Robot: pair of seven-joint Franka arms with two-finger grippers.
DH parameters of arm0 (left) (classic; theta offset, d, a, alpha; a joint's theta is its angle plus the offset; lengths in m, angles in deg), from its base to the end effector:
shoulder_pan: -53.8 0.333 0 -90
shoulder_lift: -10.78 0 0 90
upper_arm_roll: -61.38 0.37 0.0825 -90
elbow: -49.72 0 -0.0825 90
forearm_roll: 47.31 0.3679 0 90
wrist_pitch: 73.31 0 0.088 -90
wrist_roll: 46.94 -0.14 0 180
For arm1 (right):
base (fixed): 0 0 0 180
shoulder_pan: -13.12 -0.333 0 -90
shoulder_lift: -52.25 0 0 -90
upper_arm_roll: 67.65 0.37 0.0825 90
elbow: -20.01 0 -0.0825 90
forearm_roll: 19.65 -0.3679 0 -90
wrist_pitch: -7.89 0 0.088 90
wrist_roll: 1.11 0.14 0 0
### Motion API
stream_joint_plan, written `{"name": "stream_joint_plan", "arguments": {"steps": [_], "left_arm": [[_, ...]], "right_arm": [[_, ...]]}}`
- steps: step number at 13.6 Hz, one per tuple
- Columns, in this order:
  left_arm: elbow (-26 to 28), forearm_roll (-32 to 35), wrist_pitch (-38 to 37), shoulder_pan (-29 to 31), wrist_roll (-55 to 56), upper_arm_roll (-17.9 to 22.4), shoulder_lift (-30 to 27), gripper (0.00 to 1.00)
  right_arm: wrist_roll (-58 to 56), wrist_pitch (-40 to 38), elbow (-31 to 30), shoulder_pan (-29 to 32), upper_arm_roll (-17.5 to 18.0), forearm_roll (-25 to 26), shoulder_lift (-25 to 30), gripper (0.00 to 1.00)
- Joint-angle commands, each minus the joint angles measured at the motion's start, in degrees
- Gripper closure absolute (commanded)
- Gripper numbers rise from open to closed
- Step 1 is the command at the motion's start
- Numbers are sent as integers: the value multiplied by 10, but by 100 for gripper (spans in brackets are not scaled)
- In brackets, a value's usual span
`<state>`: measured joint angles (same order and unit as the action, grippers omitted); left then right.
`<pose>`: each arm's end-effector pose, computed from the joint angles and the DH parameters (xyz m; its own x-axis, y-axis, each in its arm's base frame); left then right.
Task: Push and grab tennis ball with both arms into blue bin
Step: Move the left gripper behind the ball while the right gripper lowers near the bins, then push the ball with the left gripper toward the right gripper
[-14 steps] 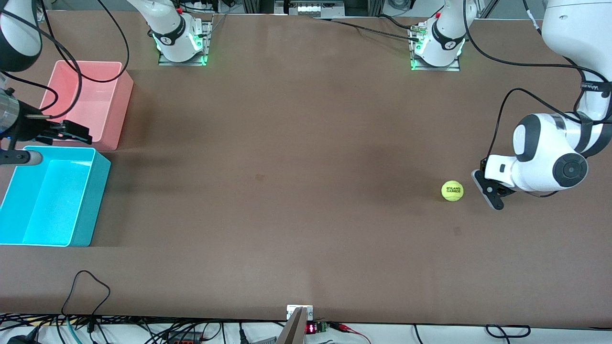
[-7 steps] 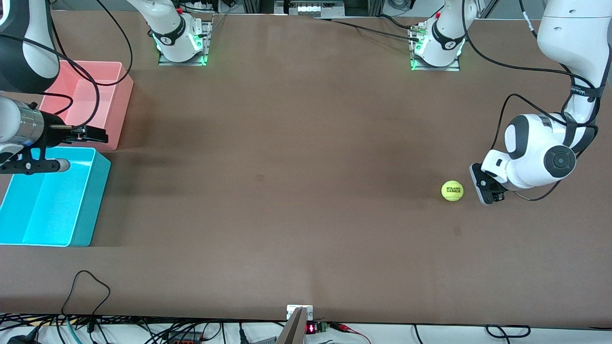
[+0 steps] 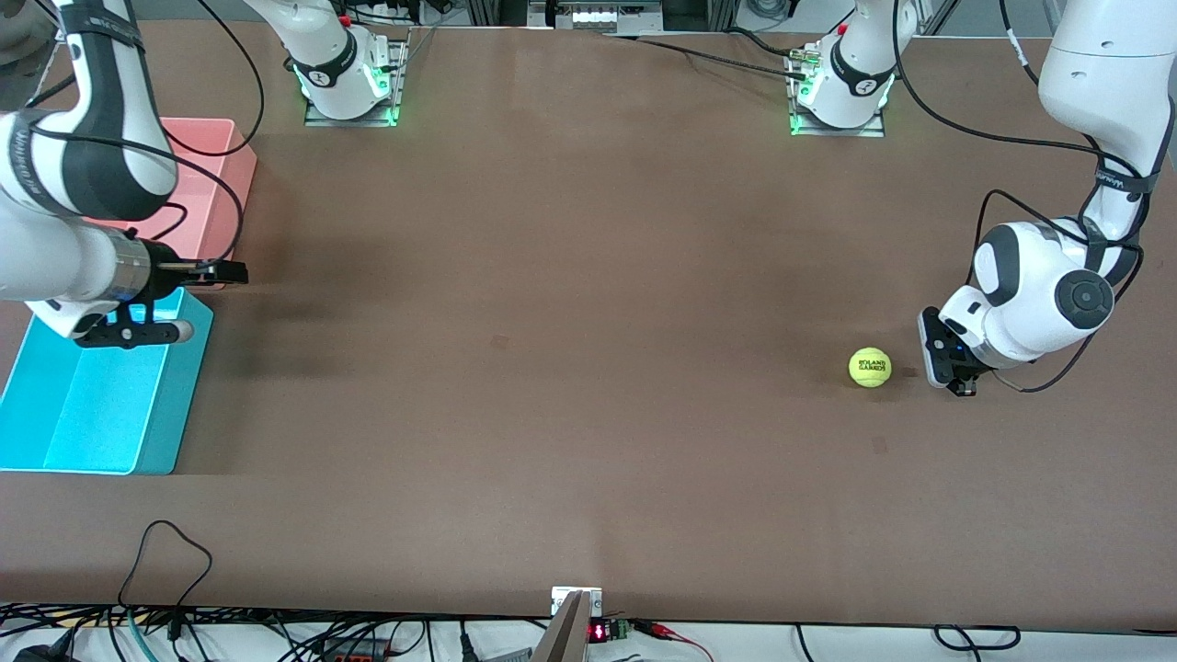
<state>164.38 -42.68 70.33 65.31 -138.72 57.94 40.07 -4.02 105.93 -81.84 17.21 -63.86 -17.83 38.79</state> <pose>0.6170 0.0901 0.2265 0.0521 -0.9985 -0.0181 -0.9986 -0.0522 0.0048 0.5766 -0.0096 0.4314 0.9535 0.0530 -0.2967 0.0550 -0.9985 -0.0017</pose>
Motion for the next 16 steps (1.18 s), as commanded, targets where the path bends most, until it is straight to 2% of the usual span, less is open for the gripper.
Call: {"name": "stream_joint_plan", "arguments": {"steps": [1, 5, 8, 10, 12, 14, 16], "left_arm": [[1, 13, 4, 4, -11, -2, 3, 100], [1, 13, 2, -31, 7, -9, 10, 100], [0, 13, 1, -148, 161, -10, 24, 100], [-39, 13, -20, -200, 224, -10, 23, 100], [-106, 13, -134, -193, 221, -10, 16, 100], [-140, 13, -229, -169, 210, -8, -4, 100], [-143, 13, -245, -123, 181, -4, -23, 100]], "right_arm": [[-5, 106, -139, 0, 2, 3, 69, 0], [-26, 220, -227, 6, 1, 3, 74, 0], [-42, 254, -240, 16, 0, 4, 50, 0], [-42, 264, -240, 16, 0, 12, 44, 0], [-42, 264, -237, 16, 0, 13, 38, 0], [-42, 264, -237, 14, 0, 13, 34, 0], [-42, 263, -237, 14, 0, 13, 32, 0]]}}
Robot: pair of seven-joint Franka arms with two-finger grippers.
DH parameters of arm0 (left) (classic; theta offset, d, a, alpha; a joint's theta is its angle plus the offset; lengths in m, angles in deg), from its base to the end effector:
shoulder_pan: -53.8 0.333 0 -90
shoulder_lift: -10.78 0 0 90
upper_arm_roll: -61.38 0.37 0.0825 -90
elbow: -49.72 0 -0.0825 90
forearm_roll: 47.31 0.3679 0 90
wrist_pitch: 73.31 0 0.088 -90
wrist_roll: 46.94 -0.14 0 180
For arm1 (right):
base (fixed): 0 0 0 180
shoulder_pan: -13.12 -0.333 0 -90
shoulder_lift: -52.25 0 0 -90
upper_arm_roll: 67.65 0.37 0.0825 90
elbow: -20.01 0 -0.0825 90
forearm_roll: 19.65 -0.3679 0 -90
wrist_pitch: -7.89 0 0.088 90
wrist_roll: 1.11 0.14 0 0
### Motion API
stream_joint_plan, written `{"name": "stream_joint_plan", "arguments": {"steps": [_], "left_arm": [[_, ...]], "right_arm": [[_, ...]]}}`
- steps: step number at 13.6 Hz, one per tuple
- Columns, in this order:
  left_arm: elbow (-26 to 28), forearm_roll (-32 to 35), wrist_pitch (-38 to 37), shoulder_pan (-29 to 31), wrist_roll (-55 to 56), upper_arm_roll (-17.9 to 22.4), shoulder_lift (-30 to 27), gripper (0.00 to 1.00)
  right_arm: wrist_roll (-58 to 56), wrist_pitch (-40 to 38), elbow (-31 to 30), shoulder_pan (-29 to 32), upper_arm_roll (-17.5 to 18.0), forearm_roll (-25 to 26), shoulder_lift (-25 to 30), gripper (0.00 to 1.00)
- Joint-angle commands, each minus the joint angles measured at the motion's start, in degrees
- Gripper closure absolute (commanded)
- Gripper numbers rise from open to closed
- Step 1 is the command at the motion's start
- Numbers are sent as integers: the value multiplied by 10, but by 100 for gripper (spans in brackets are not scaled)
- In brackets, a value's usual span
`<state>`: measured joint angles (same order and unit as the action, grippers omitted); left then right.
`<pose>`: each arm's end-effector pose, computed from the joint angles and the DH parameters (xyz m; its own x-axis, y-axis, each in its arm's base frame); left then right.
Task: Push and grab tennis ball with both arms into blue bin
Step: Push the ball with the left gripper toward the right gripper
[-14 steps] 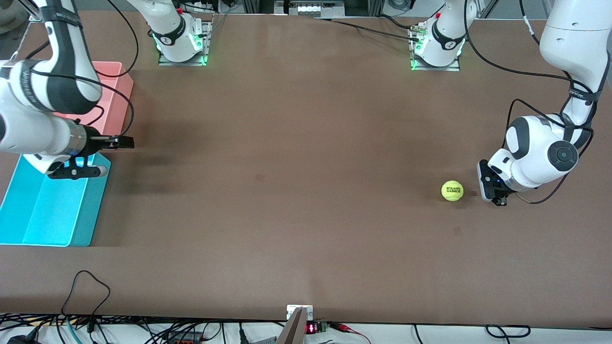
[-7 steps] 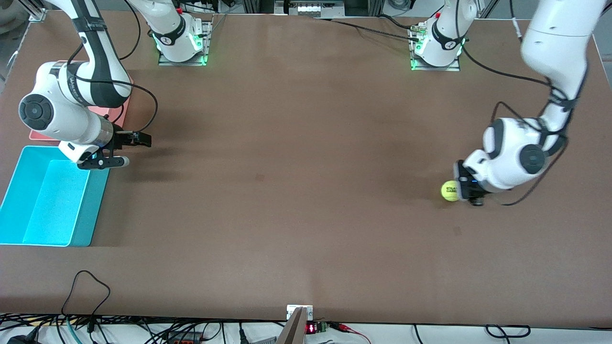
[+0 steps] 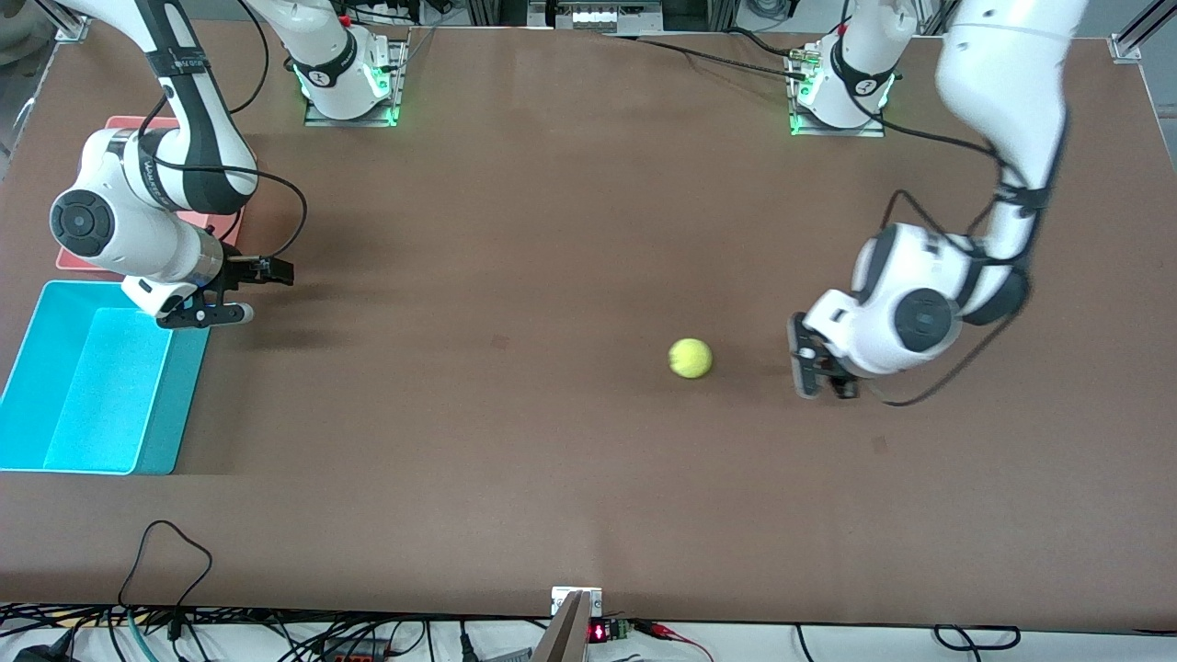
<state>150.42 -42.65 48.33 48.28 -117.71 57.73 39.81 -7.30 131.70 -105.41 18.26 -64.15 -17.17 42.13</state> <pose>0.6481 -0.0945 0.2944 0.1285 -0.9888 -0.0760 -0.9831 -0.1371 0.1216 0.5202 -0.0182 0.3232 0.9733 0.1051 -0.2040 0.1069 -0.9943 -0.0024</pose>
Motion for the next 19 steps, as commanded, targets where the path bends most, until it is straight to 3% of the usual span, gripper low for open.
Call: {"name": "stream_joint_plan", "arguments": {"steps": [1, 5, 8, 10, 11, 12, 13, 17, 19], "left_arm": [[-11, 12, -26, 70, -34, -3, -24, 100], [-108, 0, -75, 100, -24, -2, -25, 100], [-164, 1, -133, 102, 76, -5, -27, 100], [-192, -1, -181, 97, 207, -10, -27, 95], [-200, -17, -199, 95, 283, -13, -27, 78], [-214, -38, -210, 93, 348, -13, -27, 48], [-210, -47, -210, 89, 392, -11, -37, 0], [-207, -43, -211, 82, 498, -1, -79, 0], [-205, -43, -211, 78, 570, 30, -93, 0]], "right_arm": [[-11, 6, -1, 3, 3, 7, -2, 0], [-37, 13, 2, 5, 4, 8, -14, 0], [-114, 12, 5, 7, 4, 9, -24, 0], [-179, 12, 8, 7, 3, 10, -32, 0], [-209, 13, 9, 7, 2, 12, -41, 0], [-238, 20, 12, 13, 0, 23, -49, 0], [-273, 25, 18, 23, 0, 29, -58, 0], [-398, 57, 26, 44, 0, 30, -89, 0], [-421, 57, 26, 44, 0, 31, -93, 0]]}}
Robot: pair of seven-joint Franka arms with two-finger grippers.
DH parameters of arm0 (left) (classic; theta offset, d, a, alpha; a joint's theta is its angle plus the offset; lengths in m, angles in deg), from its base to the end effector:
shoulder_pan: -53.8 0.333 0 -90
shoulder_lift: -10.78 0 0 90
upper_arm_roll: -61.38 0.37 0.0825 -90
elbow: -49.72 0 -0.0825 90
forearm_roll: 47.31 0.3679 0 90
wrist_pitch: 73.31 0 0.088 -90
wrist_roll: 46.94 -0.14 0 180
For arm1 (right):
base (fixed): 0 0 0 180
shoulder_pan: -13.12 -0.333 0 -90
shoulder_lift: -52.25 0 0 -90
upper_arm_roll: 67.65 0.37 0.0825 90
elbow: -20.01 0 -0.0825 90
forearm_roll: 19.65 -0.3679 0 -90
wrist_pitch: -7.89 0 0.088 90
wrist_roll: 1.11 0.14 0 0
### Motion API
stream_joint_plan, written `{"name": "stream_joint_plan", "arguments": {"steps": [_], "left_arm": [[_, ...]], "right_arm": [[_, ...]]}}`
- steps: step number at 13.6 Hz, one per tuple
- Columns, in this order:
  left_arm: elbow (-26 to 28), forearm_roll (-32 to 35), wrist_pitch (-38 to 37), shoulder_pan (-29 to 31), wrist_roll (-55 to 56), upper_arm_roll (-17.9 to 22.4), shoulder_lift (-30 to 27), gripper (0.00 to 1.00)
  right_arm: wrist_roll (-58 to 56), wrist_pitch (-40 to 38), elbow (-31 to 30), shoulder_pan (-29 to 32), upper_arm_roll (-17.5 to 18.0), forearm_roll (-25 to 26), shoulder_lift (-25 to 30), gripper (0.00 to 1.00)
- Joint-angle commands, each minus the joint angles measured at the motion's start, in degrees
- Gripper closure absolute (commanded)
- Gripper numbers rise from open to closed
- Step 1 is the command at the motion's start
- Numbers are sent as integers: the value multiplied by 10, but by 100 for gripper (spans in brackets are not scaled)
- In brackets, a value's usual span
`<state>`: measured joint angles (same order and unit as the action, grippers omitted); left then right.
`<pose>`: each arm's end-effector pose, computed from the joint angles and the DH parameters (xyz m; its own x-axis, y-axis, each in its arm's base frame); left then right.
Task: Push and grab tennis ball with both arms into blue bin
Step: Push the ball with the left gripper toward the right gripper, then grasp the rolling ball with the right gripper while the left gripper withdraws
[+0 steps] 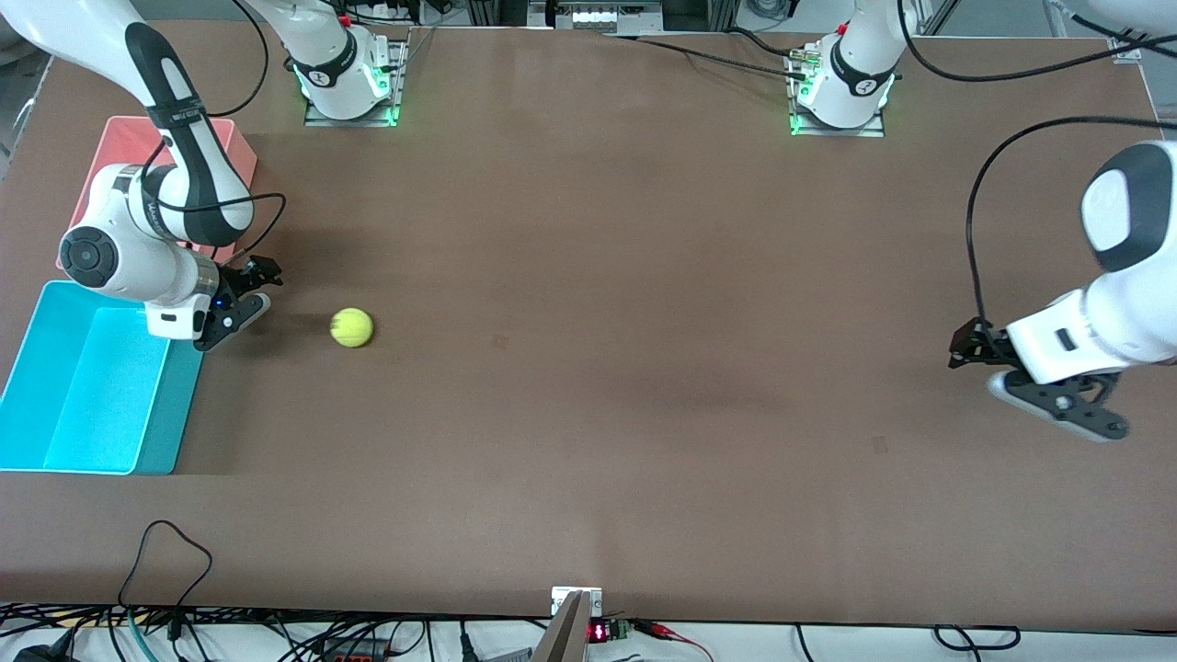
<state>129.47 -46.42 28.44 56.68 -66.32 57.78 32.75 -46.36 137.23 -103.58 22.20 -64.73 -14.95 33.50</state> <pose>0.6799 0.0006 0.5117 0.9396 -0.3423 0.0039 -0.3423 -0.9395 0.0074 0.5379 -0.0627 0.2601 0.7171 0.6727 -0.1824 0.6592 -0.7396 -0.1360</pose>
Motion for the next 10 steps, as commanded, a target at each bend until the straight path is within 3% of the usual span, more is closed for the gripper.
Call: {"name": "stream_joint_plan", "arguments": {"steps": [1, 4, 10], "left_arm": [[5, -4, -12, -19, 78, 45, -25, 0], [4, -12, -9, -62, 162, 105, -33, 0], [4, -60, -36, -50, 224, 111, -76, 0]], "right_arm": [[-43, 1, 9, 5, 6, 8, -7, 0], [-61, 15, 10, 4, 6, 24, -10, 0], [-63, 67, 11, 7, -7, 40, -38, 0]]}}
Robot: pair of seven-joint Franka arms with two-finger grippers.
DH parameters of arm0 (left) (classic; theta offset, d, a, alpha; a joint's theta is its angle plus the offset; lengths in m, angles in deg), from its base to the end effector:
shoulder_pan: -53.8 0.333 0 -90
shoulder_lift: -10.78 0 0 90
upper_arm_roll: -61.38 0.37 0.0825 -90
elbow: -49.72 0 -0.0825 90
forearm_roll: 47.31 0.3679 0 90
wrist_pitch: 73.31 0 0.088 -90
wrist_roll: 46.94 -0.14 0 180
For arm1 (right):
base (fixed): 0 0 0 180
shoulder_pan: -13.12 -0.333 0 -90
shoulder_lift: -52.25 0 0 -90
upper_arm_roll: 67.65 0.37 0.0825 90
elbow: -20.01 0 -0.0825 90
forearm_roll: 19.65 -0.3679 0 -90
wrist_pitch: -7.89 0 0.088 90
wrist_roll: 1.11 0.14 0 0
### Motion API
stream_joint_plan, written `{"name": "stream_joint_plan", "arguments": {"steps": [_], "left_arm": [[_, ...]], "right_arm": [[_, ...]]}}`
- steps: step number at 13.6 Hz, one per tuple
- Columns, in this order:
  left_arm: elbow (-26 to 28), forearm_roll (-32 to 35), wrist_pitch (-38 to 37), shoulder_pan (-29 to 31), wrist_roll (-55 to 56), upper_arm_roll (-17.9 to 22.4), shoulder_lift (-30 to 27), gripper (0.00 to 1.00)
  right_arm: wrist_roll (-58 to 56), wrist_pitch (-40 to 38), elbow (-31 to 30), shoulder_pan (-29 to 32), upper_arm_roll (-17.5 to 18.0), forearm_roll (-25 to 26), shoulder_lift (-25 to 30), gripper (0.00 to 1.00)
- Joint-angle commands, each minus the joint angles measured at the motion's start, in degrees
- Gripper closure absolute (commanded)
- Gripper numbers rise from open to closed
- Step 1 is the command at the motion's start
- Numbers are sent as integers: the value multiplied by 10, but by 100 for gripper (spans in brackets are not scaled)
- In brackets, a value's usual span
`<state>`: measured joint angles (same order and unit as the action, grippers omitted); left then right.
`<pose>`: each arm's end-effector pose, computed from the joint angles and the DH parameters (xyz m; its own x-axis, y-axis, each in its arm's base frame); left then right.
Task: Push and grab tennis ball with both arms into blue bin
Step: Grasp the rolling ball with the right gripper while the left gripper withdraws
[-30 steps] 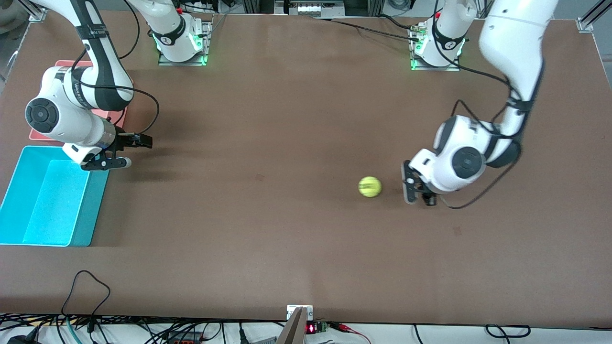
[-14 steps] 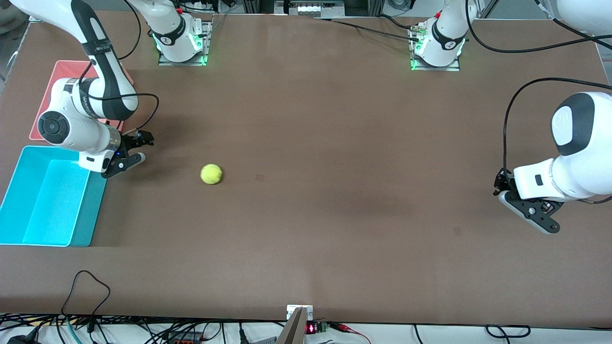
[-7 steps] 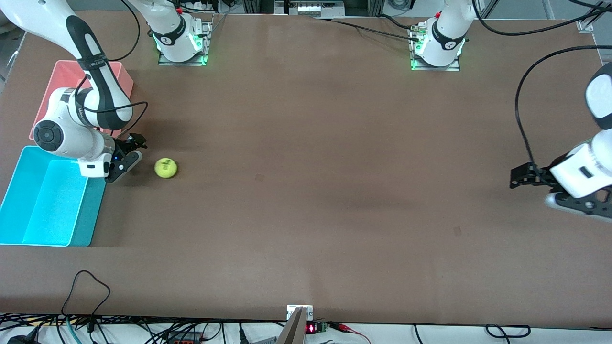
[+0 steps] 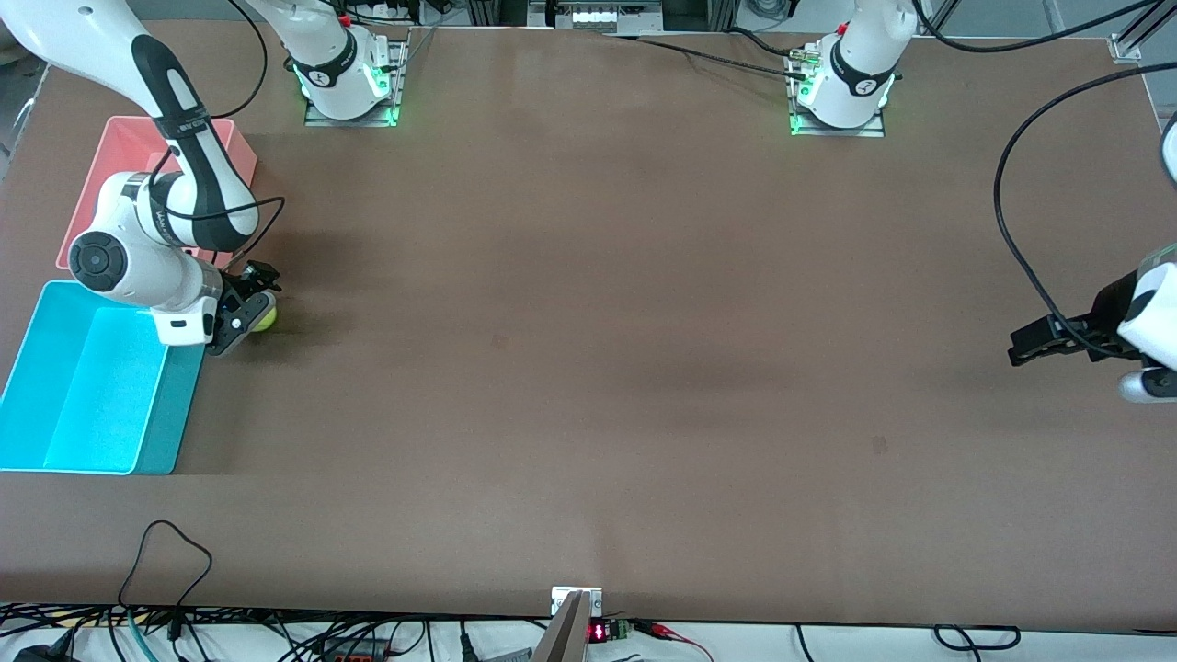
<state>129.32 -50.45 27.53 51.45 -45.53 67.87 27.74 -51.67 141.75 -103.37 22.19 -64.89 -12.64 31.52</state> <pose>0.6590 0.0300 0.5707 0.9922 0.0994 0.0759 0.0979 -0.9949 0.0234 0.5487 -0.0658 0.2470 0.6357 0.7560 -0.1560 0.7506 -0.6525 -0.1036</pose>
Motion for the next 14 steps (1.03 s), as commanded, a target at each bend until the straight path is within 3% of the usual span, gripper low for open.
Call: {"name": "stream_joint_plan", "arguments": {"steps": [1, 7, 14], "left_arm": [[6, -20, -48, 6, 25, 9, -34, 0], [82, -6, -75, 12, 23, -21, -105, 0], [218, 6, -28, 12, 22, -45, -198, 0]], "right_arm": [[-15, 34, 8, 7, -10, 22, -24, 0], [-48, 45, 14, 8, -14, 23, -26, 0], [-125, 9, 23, 24, -13, 23, -23, 0]]}}
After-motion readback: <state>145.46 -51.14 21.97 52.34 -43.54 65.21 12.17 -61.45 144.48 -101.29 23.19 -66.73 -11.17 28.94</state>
